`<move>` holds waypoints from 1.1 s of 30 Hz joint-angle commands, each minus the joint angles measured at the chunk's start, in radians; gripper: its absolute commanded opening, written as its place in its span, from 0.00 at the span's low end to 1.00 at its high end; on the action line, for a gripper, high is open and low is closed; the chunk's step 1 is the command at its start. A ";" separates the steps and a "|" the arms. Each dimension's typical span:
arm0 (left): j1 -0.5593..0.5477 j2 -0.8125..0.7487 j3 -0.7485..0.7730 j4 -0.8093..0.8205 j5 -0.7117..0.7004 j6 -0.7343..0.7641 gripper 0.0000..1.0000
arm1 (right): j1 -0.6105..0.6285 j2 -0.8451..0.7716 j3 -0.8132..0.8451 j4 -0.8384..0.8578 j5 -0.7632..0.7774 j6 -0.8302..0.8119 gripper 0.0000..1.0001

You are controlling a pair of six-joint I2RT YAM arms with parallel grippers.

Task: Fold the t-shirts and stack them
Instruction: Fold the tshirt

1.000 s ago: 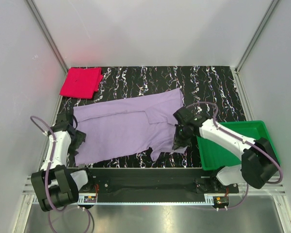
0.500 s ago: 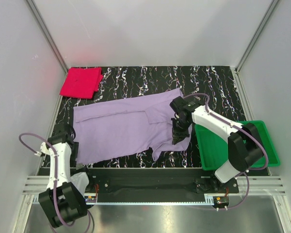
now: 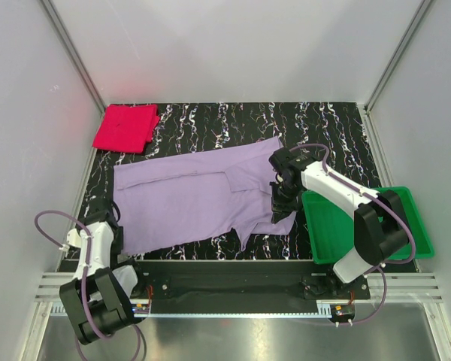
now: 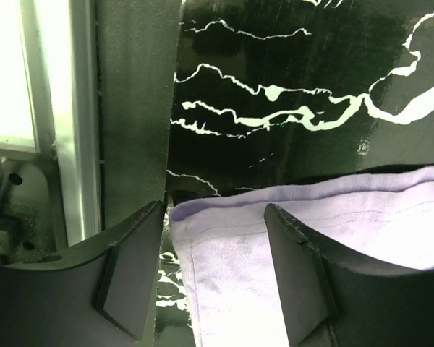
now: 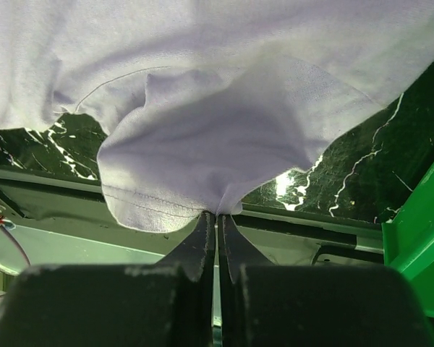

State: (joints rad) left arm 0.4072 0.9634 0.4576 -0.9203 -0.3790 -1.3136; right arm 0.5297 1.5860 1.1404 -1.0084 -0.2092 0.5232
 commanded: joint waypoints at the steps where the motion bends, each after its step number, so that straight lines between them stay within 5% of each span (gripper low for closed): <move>1: 0.005 0.012 0.003 0.113 -0.032 0.026 0.64 | -0.008 -0.008 0.024 -0.010 -0.029 -0.022 0.00; 8: 0.005 0.028 0.010 0.106 -0.043 -0.002 0.50 | -0.013 0.002 0.028 0.002 -0.039 -0.014 0.00; 14: 0.004 0.057 0.021 0.112 -0.061 0.007 0.00 | -0.014 0.000 0.038 -0.002 -0.036 -0.017 0.00; 24: 0.004 0.014 0.088 0.002 -0.124 0.063 0.00 | -0.054 -0.050 0.074 -0.055 0.013 -0.048 0.00; 33: 0.004 0.023 0.145 -0.052 -0.162 0.111 0.00 | -0.258 -0.127 0.128 -0.068 0.039 -0.129 0.00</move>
State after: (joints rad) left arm 0.4072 0.9821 0.5468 -0.9512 -0.4629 -1.2366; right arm 0.2947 1.5032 1.2236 -1.0653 -0.2005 0.4397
